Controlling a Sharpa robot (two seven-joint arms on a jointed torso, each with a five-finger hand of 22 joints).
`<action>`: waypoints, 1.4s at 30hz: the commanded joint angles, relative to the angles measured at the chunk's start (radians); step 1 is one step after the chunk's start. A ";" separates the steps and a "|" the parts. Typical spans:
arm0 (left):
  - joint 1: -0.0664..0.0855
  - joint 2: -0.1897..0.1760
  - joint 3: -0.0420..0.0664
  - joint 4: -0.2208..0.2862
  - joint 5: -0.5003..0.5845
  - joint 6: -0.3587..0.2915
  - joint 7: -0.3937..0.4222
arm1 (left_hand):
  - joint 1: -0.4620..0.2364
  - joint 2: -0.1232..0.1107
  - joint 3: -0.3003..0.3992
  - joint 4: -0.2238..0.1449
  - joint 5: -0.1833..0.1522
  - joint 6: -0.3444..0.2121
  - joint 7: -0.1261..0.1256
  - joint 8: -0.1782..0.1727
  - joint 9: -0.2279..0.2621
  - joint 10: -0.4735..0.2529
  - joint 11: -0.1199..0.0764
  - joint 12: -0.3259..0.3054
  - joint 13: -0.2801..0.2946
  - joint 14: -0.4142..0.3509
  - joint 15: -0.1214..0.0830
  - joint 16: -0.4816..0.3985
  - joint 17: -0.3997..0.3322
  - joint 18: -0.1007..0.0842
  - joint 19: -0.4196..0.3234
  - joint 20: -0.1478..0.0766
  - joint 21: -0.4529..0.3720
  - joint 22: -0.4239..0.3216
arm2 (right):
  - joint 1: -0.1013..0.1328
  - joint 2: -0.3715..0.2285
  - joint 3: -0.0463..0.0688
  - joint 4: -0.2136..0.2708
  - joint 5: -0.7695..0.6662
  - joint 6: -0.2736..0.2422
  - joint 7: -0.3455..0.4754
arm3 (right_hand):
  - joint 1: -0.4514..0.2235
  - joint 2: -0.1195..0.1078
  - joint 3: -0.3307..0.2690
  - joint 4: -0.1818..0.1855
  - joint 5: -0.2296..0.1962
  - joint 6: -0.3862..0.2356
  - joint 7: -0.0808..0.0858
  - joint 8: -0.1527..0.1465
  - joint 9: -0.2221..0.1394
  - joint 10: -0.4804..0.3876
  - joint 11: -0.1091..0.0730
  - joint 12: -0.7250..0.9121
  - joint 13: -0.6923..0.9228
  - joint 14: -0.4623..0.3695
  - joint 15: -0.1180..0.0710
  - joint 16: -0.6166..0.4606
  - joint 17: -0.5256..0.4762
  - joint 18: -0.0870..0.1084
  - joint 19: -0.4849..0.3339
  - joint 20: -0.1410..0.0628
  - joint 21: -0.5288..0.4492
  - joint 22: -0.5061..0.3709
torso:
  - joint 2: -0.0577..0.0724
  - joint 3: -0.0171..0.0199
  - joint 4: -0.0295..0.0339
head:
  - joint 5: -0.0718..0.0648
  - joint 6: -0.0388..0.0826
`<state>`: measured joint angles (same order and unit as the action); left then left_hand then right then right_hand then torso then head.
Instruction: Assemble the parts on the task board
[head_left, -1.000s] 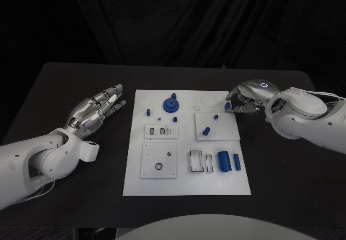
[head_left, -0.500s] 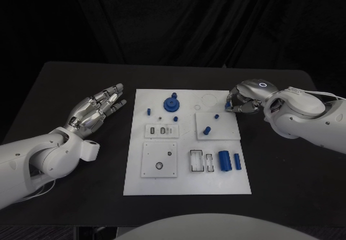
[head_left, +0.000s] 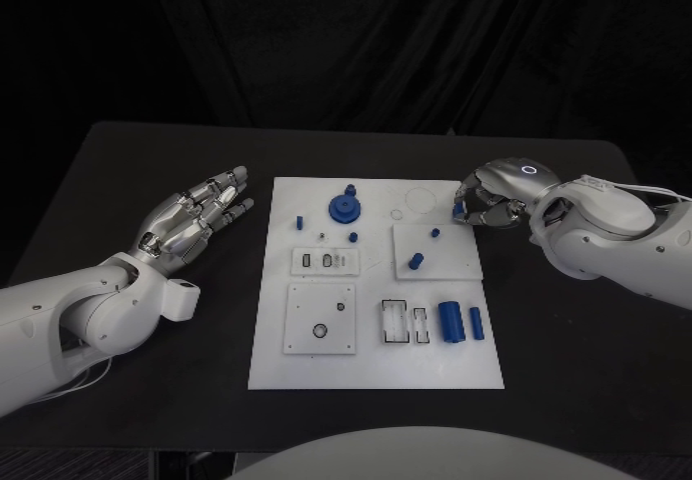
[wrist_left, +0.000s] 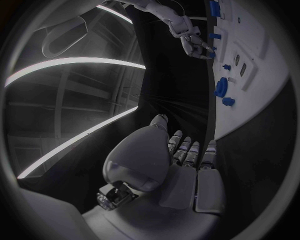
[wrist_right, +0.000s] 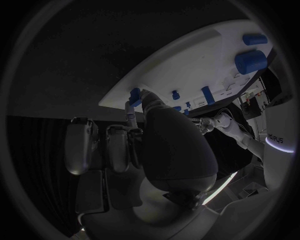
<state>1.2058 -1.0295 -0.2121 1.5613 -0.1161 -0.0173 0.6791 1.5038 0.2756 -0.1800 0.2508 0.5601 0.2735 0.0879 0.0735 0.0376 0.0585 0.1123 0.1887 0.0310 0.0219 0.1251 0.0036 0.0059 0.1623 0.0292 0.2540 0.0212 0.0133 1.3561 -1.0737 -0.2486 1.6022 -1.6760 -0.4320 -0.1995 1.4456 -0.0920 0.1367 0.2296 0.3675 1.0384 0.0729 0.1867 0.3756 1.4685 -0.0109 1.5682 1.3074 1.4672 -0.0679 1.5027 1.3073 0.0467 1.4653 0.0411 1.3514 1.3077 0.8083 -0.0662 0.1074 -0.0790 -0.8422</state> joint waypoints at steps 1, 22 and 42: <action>0.000 -0.002 0.001 0.004 -0.001 0.011 0.113 | 0.012 0.000 0.006 0.000 0.003 -0.003 0.002 0.005 0.001 0.000 0.006 0.004 0.000 -0.002 0.006 0.007 0.002 0.020 0.000 0.007 0.005 0.001 | 0.007 -0.010 0.002 0.034 -0.004 -0.087 0.008 | 0.012 0.003 0.001 -0.007 0.013 0.022 -0.008 0.008 0.021 0.102 -0.003 0.003 0.263 0.086 -0.007 0.001 0.203 0.002 0.019 -0.006 0.005 0.193 | 0.000 0.0001 -0.0003 | 0.001 0.004; 0.000 0.004 0.001 0.007 -0.001 0.008 0.110 | 0.013 -0.001 0.007 -0.001 0.004 -0.002 0.002 0.005 0.001 0.000 0.007 0.005 0.000 -0.002 0.007 0.007 0.002 0.020 0.000 0.008 0.006 0.001 | 0.069 0.108 0.004 0.210 -0.006 -0.049 0.013 | 0.012 0.004 0.005 -0.006 0.026 0.034 -0.009 0.015 0.033 0.102 0.001 0.003 0.263 0.089 -0.005 0.010 0.211 0.000 0.023 -0.004 0.010 0.196 | -0.001 -0.0029 0.0021 | 0.001 0.011; 0.000 0.018 0.001 -0.004 -0.001 0.017 0.109 | 0.013 -0.002 0.008 -0.003 0.005 -0.002 0.002 0.005 0.001 0.000 0.007 0.004 0.000 -0.002 0.008 0.007 0.002 0.020 0.000 0.009 0.006 0.001 | -0.033 0.255 0.005 0.170 -0.078 0.039 -0.047 | 0.004 -0.003 0.003 -0.008 0.042 0.025 -0.006 0.009 0.037 0.102 0.003 0.003 0.263 0.088 -0.004 0.005 0.207 0.002 0.022 -0.004 0.003 0.194 | 0.000 0.0007 0.0004 | -0.009 0.002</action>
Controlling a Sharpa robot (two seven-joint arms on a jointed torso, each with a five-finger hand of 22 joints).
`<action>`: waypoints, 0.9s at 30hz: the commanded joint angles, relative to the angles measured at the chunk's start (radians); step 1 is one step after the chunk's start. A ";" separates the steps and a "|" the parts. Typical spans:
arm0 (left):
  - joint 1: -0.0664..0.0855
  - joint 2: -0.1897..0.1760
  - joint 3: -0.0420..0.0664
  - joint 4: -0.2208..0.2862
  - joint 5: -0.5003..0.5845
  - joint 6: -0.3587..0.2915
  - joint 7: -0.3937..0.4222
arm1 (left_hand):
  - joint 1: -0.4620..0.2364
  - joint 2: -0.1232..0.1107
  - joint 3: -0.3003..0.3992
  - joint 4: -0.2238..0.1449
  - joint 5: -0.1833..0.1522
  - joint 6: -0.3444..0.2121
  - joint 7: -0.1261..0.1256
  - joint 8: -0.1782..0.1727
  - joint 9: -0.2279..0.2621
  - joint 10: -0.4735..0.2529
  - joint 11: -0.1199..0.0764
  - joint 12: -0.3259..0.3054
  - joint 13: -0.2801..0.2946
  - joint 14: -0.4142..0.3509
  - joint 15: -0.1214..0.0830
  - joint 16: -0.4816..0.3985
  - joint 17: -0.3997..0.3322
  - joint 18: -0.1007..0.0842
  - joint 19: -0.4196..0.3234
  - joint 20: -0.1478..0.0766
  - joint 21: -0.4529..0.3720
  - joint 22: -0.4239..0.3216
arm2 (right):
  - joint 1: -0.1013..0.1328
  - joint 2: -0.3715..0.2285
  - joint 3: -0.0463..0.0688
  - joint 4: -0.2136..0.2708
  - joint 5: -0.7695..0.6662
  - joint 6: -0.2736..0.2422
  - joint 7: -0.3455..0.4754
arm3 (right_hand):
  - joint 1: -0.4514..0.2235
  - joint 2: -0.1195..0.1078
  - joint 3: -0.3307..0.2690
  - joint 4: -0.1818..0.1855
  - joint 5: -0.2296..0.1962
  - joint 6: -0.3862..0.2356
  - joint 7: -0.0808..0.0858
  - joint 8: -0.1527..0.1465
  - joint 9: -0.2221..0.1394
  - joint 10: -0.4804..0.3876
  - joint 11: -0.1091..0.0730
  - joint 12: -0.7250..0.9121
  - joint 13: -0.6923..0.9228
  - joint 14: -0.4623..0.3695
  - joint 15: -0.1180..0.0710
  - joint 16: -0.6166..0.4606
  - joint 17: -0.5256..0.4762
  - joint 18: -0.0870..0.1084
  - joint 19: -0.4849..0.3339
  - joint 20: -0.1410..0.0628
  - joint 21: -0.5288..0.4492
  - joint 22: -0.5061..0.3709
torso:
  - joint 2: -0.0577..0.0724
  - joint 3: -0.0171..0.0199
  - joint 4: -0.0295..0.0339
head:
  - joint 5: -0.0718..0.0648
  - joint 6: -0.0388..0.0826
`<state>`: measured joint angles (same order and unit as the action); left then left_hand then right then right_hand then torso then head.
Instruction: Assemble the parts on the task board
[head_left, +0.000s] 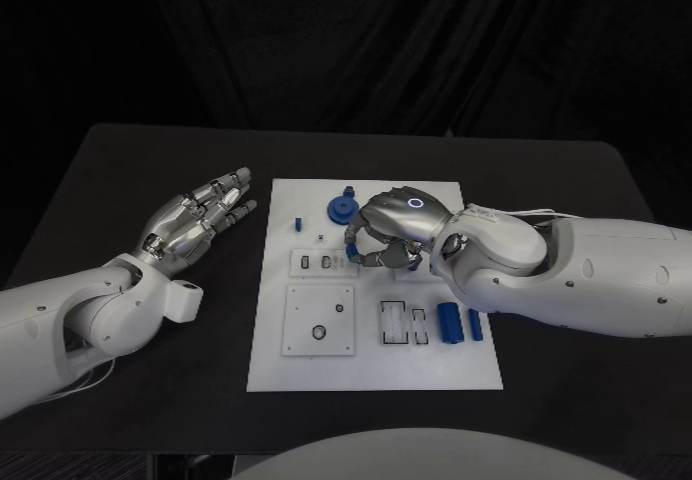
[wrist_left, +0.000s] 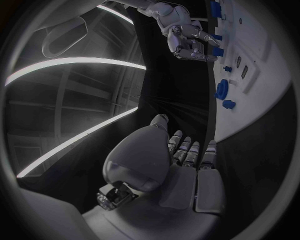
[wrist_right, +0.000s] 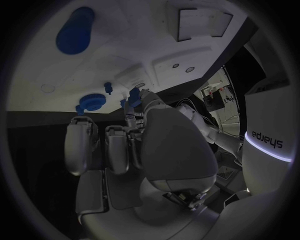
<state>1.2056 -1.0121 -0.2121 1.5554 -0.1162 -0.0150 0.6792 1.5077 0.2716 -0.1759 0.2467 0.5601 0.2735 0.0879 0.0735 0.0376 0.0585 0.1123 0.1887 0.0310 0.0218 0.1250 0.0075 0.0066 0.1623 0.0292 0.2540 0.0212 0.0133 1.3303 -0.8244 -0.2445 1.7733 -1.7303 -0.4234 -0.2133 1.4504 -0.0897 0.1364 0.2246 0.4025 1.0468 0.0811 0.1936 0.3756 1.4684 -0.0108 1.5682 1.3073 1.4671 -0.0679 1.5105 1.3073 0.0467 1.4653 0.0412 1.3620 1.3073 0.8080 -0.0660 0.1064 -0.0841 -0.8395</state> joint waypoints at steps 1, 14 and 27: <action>0.000 0.000 0.001 0.002 -0.001 0.014 0.109 | 0.010 0.002 0.004 0.001 0.005 -0.002 0.002 0.005 0.001 0.000 0.007 0.004 0.000 -0.002 0.008 0.003 0.001 0.020 0.000 0.009 0.006 0.001 | -0.008 0.007 0.001 0.000 -0.024 0.029 -0.034 | -0.001 -0.006 0.004 -0.003 0.007 0.015 -0.014 0.001 0.038 0.102 0.003 0.003 0.263 0.088 -0.004 -0.004 0.206 0.003 0.021 -0.004 -0.009 0.194 | 0.001 0.0001 0.0021 | -0.005 -0.001; 0.000 -0.006 0.001 0.004 -0.001 0.013 0.107 | 0.010 0.002 0.004 0.001 0.005 -0.002 0.002 0.005 0.001 0.000 0.007 0.004 0.000 -0.002 0.008 0.003 0.001 0.020 0.000 0.009 0.006 0.001 | -0.013 0.026 0.001 -0.009 -0.025 0.047 -0.063 | -0.002 -0.007 0.006 -0.006 0.009 0.000 -0.009 -0.009 0.038 0.102 0.007 0.003 0.263 0.087 -0.001 -0.009 0.201 0.005 0.017 -0.002 -0.023 0.191 | 0.001 0.0007 -0.0016 | 0.001 -0.003; 0.000 -0.004 0.001 0.003 -0.001 0.015 0.105 | 0.010 0.003 0.006 0.000 0.005 -0.001 0.003 0.005 0.001 0.000 0.007 0.004 0.000 -0.001 0.009 0.004 0.001 0.020 0.000 0.009 0.006 0.001 | -0.014 0.040 0.001 -0.017 -0.064 0.058 -0.094 | 0.003 -0.005 0.013 -0.014 0.018 -0.006 -0.005 -0.014 0.040 0.102 0.010 0.003 0.263 0.086 0.001 -0.012 0.198 0.006 0.016 0.000 -0.028 0.189 | -0.001 -0.0020 0.0005 | -0.001 -0.008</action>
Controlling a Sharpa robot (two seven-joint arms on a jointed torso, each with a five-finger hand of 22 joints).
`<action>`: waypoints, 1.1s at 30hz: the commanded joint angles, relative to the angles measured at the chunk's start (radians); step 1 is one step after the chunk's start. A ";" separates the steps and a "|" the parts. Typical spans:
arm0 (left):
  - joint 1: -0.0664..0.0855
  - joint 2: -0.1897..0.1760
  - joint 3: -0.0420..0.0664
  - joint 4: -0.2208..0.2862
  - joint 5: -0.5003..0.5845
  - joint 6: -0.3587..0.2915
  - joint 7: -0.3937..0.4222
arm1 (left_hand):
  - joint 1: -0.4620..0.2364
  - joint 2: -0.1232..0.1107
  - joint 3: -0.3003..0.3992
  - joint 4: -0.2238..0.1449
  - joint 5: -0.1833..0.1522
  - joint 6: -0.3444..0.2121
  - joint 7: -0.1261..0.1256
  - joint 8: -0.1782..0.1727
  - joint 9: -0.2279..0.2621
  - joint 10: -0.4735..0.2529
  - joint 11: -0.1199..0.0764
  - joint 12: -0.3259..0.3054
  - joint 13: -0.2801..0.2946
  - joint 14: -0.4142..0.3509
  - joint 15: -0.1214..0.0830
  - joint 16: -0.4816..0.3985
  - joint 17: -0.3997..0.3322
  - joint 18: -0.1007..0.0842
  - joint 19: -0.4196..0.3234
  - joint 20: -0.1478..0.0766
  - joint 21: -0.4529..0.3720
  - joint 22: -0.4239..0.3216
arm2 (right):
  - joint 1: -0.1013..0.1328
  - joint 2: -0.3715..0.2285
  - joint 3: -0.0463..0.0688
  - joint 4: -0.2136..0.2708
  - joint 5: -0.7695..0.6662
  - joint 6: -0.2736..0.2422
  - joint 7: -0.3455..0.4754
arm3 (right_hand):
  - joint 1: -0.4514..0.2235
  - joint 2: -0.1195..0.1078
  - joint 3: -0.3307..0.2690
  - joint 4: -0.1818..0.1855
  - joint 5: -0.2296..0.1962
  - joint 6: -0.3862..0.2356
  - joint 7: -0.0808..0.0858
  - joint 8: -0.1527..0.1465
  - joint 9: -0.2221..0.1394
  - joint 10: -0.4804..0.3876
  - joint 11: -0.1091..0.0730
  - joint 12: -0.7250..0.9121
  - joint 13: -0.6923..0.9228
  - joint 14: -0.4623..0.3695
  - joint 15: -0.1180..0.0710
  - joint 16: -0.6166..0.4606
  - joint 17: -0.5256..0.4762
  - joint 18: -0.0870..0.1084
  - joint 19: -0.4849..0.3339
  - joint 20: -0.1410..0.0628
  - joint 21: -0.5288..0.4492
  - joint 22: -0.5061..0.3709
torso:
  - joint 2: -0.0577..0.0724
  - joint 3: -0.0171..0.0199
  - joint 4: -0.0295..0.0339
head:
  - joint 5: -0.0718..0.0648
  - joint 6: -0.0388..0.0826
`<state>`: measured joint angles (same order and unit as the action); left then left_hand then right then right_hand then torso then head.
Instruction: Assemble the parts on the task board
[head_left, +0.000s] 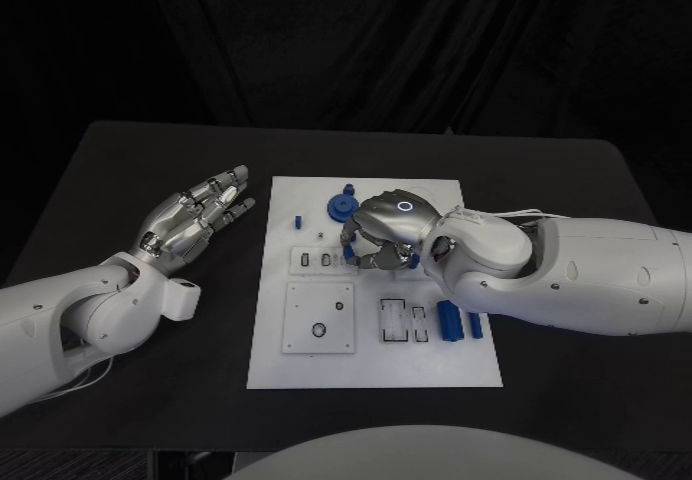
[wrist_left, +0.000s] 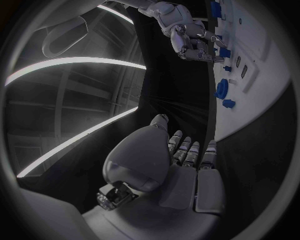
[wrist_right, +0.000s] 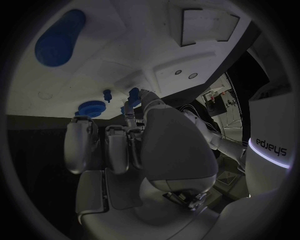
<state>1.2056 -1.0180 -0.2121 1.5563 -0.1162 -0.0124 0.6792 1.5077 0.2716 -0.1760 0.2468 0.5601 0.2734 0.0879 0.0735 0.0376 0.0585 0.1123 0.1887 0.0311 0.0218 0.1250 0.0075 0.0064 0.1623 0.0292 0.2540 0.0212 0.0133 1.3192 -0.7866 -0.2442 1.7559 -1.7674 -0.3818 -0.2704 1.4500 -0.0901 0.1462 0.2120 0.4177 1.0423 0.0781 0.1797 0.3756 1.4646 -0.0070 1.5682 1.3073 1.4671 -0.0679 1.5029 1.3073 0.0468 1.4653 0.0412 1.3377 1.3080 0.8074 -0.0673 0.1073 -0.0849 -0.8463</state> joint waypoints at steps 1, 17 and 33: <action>0.000 0.003 0.001 0.002 -0.001 0.012 0.105 | 0.010 0.003 0.006 0.000 0.005 -0.001 0.003 0.005 0.001 0.000 0.007 0.004 0.000 -0.001 0.009 0.004 0.001 0.020 0.000 0.009 0.006 0.001 | -0.003 0.003 0.000 0.000 -0.027 0.019 -0.039 | 0.005 -0.004 0.005 -0.003 0.006 -0.002 -0.002 0.000 0.041 0.106 0.007 0.003 0.263 0.086 0.002 -0.005 0.198 0.006 0.016 0.000 -0.005 0.189 | 0.000 -0.0004 -0.0004 | -0.001 -0.001; 0.000 0.003 0.001 0.001 -0.001 0.013 0.104 | 0.010 0.003 0.006 0.000 0.005 -0.001 0.003 0.005 0.001 0.000 0.007 0.004 0.000 -0.001 0.009 0.004 0.001 0.020 0.000 0.009 0.006 0.001 | -0.014 0.026 0.000 -0.021 -0.057 0.045 -0.054 | 0.000 -0.008 0.006 -0.008 -0.010 -0.010 0.002 -0.007 0.043 0.106 0.010 0.003 0.263 0.086 0.004 -0.007 0.196 0.007 0.015 0.003 -0.010 0.188 | 0.001 0.0008 -0.0004 | 0.000 -0.004; -0.001 0.005 0.001 -0.001 -0.001 0.015 0.102 | 0.010 0.004 0.008 -0.001 0.006 -0.002 0.005 0.005 0.001 0.000 0.006 0.003 0.000 -0.001 0.010 0.004 0.002 0.020 0.000 0.010 0.006 0.001 | -0.018 0.029 0.000 -0.026 -0.065 0.074 -0.056 | -0.062 -0.025 -0.026 0.006 -0.200 -0.143 0.023 -0.093 0.013 0.106 0.013 0.003 0.263 0.084 0.008 -0.014 0.191 0.009 0.016 0.008 -0.022 0.187 | 0.001 0.0009 0.0002 | -0.002 -0.009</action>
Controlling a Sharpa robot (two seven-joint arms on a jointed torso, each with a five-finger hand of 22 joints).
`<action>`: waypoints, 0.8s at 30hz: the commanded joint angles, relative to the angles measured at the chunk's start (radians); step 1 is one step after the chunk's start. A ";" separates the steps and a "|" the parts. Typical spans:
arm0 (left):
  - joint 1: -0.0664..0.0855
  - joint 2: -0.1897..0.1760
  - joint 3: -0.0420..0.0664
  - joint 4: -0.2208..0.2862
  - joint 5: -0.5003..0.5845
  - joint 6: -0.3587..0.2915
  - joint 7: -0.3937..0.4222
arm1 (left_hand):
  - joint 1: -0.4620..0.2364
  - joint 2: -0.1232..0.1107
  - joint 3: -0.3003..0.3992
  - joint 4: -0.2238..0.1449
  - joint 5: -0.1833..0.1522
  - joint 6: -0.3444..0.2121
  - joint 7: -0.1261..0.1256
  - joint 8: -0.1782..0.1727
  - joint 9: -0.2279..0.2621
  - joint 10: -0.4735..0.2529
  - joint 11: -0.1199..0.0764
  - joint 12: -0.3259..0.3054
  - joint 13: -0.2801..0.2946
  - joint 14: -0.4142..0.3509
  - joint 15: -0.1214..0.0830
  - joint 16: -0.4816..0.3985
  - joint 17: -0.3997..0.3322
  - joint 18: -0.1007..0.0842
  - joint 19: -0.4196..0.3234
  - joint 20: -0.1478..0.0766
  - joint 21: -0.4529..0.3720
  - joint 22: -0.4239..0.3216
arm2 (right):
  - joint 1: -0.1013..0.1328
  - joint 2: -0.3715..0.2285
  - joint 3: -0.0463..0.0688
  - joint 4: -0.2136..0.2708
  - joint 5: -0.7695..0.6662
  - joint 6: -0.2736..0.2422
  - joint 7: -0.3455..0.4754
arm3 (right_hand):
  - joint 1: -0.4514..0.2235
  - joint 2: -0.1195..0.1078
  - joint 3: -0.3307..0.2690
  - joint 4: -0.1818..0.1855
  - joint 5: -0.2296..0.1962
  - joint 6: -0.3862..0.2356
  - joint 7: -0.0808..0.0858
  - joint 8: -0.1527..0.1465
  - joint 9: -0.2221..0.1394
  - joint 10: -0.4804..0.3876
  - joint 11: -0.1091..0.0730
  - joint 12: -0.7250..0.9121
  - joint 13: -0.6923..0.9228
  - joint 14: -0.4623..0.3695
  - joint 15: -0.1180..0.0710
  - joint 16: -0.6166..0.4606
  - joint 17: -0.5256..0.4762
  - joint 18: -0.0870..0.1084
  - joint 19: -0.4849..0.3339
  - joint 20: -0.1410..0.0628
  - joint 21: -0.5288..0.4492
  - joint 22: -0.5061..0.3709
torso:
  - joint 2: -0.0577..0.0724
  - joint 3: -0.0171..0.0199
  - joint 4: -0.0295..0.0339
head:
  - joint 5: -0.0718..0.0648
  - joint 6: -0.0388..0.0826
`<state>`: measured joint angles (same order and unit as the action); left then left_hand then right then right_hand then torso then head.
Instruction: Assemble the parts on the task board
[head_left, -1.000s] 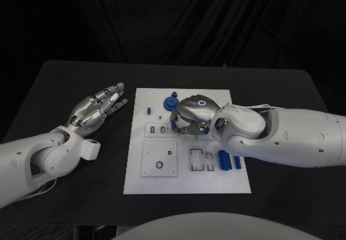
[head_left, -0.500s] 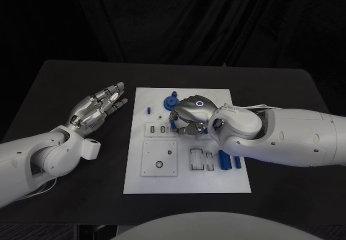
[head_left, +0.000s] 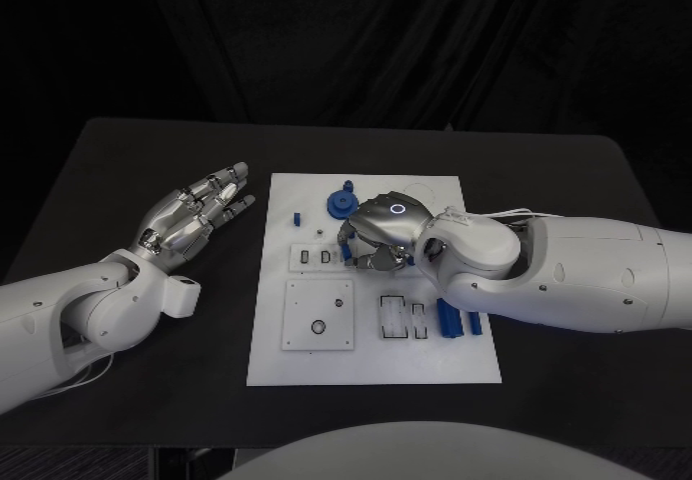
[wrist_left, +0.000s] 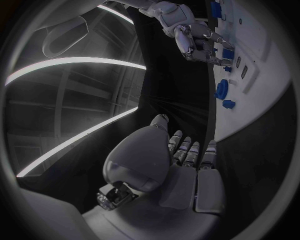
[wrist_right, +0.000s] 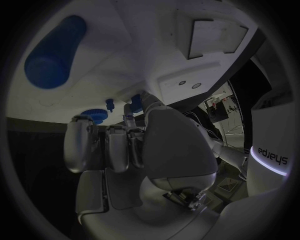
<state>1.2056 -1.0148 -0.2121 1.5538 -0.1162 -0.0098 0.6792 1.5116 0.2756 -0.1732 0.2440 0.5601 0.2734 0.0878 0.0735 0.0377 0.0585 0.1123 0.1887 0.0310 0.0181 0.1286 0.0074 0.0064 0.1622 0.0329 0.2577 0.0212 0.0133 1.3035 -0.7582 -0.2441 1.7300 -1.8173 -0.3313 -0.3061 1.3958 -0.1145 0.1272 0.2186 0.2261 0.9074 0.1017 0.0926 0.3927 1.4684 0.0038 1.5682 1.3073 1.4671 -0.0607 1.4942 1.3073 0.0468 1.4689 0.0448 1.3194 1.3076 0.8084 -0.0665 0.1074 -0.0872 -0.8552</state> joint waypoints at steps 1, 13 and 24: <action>0.000 0.002 0.001 0.001 -0.001 0.012 0.102 | 0.006 0.000 0.005 0.002 0.006 -0.002 0.005 0.005 0.001 0.000 0.006 0.003 0.000 0.003 0.006 0.004 0.002 0.020 -0.003 0.006 0.006 0.001 | -0.003 0.000 0.000 0.000 -0.015 0.025 -0.020 | -0.009 -0.001 -0.008 0.000 -0.013 -0.012 0.000 -0.008 -0.006 0.102 0.002 0.003 0.263 0.084 0.001 -0.005 0.191 0.009 0.012 0.005 -0.004 0.188 | 0.000 0.0001 -0.0001 | 0.000 -0.001; -0.001 0.002 0.001 0.000 -0.001 0.013 0.103 | 0.006 0.000 0.006 0.001 0.006 -0.004 0.005 0.004 0.001 -0.001 0.006 0.002 -0.001 0.003 0.006 0.004 0.002 0.020 -0.003 0.007 0.006 0.001 | -0.003 -0.002 0.000 -0.002 -0.015 0.012 -0.010 | -0.025 -0.015 -0.032 0.019 -0.123 -0.096 -0.001 -0.028 -0.052 0.099 0.001 -0.001 0.261 0.083 0.000 -0.010 0.187 0.010 0.011 0.004 -0.015 0.187 | 0.000 0.0005 -0.0005 | 0.002 -0.004; -0.001 0.005 0.001 0.001 -0.001 -0.003 0.116 | 0.007 -0.004 0.011 -0.003 0.009 0.001 0.008 0.006 0.002 -0.006 -0.009 0.000 -0.001 -0.005 -0.018 0.000 -0.001 0.019 -0.004 0.002 0.005 0.001 | -0.001 -0.025 0.003 0.012 -0.010 -0.158 0.067 | -0.029 -0.037 -0.038 0.055 -0.162 -0.128 -0.006 -0.024 -0.079 0.095 -0.003 -0.004 0.257 0.084 -0.003 -0.006 0.190 0.009 0.015 0.001 -0.009 0.189 | 0.000 0.0002 -0.0002 | 0.008 0.000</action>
<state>1.2054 -1.0133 -0.2121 1.5535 -0.1163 -0.0100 0.6792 1.5116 0.2756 -0.1676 0.2384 0.5650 0.2734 0.0879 0.0735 0.0385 0.0535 0.1073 0.1887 0.0310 0.0130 0.1151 0.0074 0.0063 0.1622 0.0328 0.2576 0.0212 0.0133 1.3034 -0.7809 -0.2432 1.7365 -1.8227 -0.3798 -0.2866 1.3695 -0.1409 0.0896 0.2693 0.0679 0.7854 0.0958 0.0696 0.3147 1.4684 0.0038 1.5682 1.3073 1.4670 -0.0607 1.4867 1.3073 0.0468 1.4689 0.0448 1.3089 1.3074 0.8084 -0.0658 0.1069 -0.0802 -0.8570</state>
